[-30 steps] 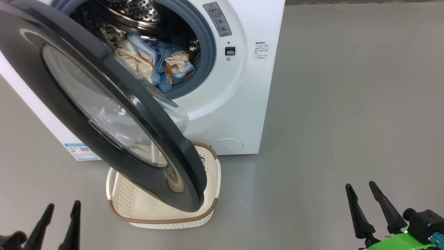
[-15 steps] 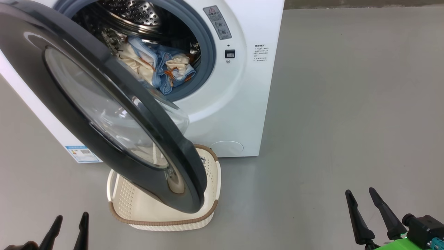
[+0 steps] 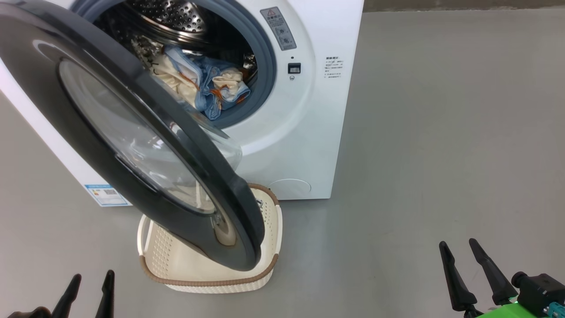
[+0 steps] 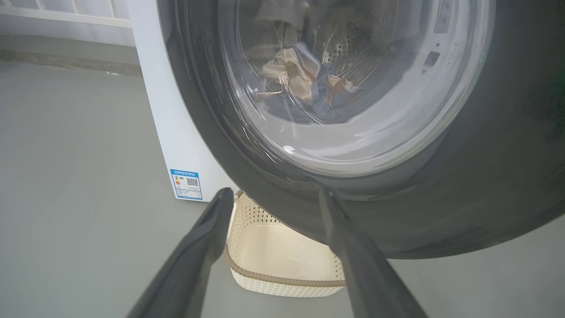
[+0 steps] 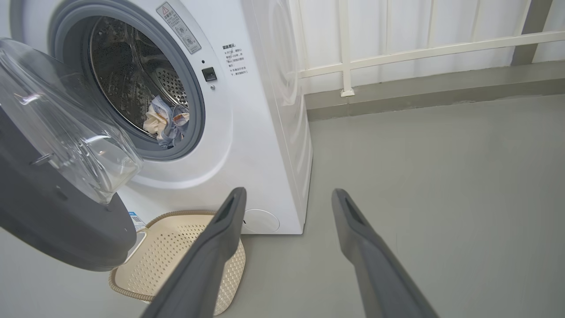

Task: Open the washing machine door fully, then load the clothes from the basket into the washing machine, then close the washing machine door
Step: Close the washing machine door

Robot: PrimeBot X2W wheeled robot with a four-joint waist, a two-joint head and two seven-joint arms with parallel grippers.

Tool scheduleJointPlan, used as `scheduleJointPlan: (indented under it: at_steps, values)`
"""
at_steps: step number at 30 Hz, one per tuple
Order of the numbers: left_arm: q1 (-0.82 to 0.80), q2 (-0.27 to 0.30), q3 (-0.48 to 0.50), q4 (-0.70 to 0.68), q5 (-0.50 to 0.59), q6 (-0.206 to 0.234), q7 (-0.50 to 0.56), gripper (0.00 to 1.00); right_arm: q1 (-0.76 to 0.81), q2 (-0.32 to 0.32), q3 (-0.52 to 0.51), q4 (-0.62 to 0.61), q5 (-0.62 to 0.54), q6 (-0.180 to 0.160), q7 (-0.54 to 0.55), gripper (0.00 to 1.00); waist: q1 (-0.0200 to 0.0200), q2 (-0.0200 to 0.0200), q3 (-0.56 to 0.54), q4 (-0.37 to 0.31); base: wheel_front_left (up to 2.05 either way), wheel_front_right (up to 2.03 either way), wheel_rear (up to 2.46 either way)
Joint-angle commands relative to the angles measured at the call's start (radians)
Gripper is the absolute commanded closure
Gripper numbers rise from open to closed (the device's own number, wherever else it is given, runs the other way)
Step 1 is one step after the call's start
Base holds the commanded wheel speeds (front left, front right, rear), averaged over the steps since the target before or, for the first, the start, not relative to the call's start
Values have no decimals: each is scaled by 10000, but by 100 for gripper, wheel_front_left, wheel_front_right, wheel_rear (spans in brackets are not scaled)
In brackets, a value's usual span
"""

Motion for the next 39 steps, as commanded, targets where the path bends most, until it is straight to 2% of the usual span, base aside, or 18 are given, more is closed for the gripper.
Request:
scheduleJointPlan:
  at_steps: [1,3,4,5,17,26,39]
  values:
    - [-270,196,410,-160,99,-16,-66,0,-28,-110,253,-232,81,16,-48,6,0,-1,4,24,0,0,0]
    - [-271,171,435,-170,135,-16,-66,0,-72,-69,292,-252,97,16,-48,53,0,-1,17,69,0,0,0]
    - [-266,159,468,-168,148,-16,-66,0,-115,-52,347,-297,101,16,-48,67,0,-1,29,98,0,0,0]
    - [-256,146,527,-159,176,-16,-66,0,-163,-30,405,-338,112,16,-48,100,0,-1,34,128,0,0,0]
    - [-143,-302,961,-152,317,-16,-66,0,-1548,189,1484,-616,328,16,-48,100,0,-1,-37,852,0,0,0]
    - [-202,-558,974,-236,429,-16,-66,0,-2443,151,2384,-1604,445,16,-48,100,0,-1,-111,1498,0,0,0]
    - [-139,-804,978,-335,487,-16,-66,0,-3219,561,4182,-3175,666,16,-48,100,0,-1,-309,2120,0,0,0]
